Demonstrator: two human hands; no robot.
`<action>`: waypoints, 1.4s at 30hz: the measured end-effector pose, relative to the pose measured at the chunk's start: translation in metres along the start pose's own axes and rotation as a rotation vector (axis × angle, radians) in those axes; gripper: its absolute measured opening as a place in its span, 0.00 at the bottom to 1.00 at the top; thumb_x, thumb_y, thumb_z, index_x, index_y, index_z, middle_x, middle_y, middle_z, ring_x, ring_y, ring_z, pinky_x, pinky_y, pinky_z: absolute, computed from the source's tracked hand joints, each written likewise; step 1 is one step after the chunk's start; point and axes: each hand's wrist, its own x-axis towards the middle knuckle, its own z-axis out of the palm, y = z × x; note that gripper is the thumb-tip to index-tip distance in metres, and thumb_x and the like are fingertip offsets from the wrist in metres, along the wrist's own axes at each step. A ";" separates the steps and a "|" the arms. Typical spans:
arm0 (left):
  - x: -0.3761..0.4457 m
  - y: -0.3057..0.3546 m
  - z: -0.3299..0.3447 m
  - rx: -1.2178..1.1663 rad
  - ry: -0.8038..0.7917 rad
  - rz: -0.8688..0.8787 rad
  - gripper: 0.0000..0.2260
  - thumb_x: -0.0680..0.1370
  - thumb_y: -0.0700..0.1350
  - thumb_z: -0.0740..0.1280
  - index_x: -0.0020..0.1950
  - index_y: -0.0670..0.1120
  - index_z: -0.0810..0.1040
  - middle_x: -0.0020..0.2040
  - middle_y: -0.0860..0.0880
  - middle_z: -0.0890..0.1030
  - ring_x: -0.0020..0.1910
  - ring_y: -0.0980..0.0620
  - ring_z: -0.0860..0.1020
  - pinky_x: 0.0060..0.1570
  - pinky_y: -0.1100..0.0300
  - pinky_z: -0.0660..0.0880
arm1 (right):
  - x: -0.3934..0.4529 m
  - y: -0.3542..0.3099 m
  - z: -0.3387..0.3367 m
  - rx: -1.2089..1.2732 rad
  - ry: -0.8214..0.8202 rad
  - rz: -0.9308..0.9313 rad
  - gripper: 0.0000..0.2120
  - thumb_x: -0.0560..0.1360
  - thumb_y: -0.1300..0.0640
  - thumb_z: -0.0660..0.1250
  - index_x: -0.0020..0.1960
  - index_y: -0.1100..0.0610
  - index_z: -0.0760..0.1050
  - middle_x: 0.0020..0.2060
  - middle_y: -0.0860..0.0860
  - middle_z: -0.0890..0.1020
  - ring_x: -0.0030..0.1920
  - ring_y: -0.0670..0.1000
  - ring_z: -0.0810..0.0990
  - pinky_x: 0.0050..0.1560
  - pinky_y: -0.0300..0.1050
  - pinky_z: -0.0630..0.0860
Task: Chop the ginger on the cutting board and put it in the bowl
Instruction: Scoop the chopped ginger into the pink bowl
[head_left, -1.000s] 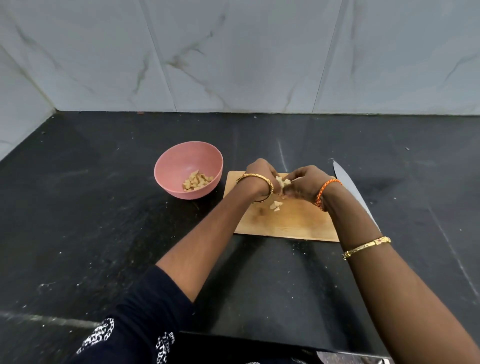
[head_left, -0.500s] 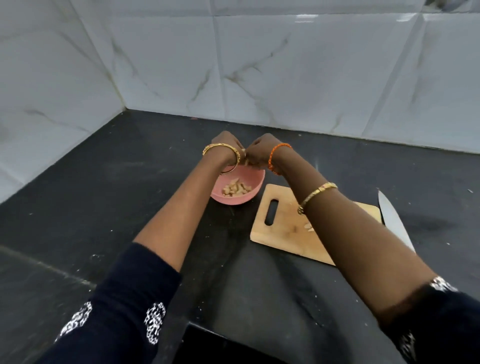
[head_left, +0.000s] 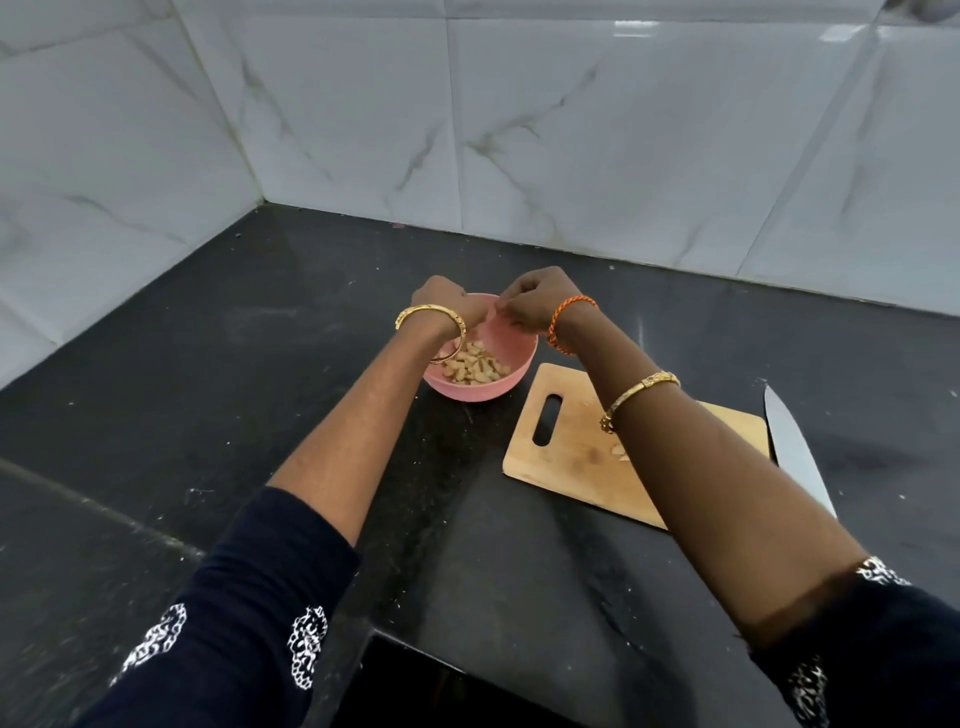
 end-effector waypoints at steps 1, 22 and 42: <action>0.000 -0.001 0.000 0.023 -0.032 -0.007 0.01 0.72 0.39 0.69 0.41 0.42 0.80 0.42 0.45 0.81 0.42 0.49 0.80 0.37 0.59 0.75 | 0.000 0.003 -0.005 0.018 -0.014 -0.008 0.09 0.74 0.67 0.66 0.37 0.58 0.78 0.40 0.54 0.81 0.47 0.53 0.81 0.49 0.46 0.81; -0.062 0.030 0.058 -0.060 -0.368 0.354 0.11 0.70 0.36 0.73 0.52 0.43 0.81 0.49 0.46 0.83 0.46 0.49 0.81 0.47 0.58 0.80 | -0.087 0.105 -0.075 -0.293 0.125 0.077 0.11 0.76 0.67 0.61 0.47 0.59 0.81 0.48 0.56 0.83 0.48 0.53 0.79 0.56 0.47 0.77; -0.069 0.001 0.132 -0.110 -0.513 0.113 0.10 0.73 0.38 0.68 0.53 0.45 0.76 0.52 0.43 0.80 0.54 0.46 0.79 0.59 0.51 0.76 | -0.120 0.122 -0.031 -0.661 0.039 -0.053 0.14 0.76 0.61 0.67 0.61 0.57 0.78 0.54 0.56 0.78 0.55 0.55 0.76 0.59 0.44 0.73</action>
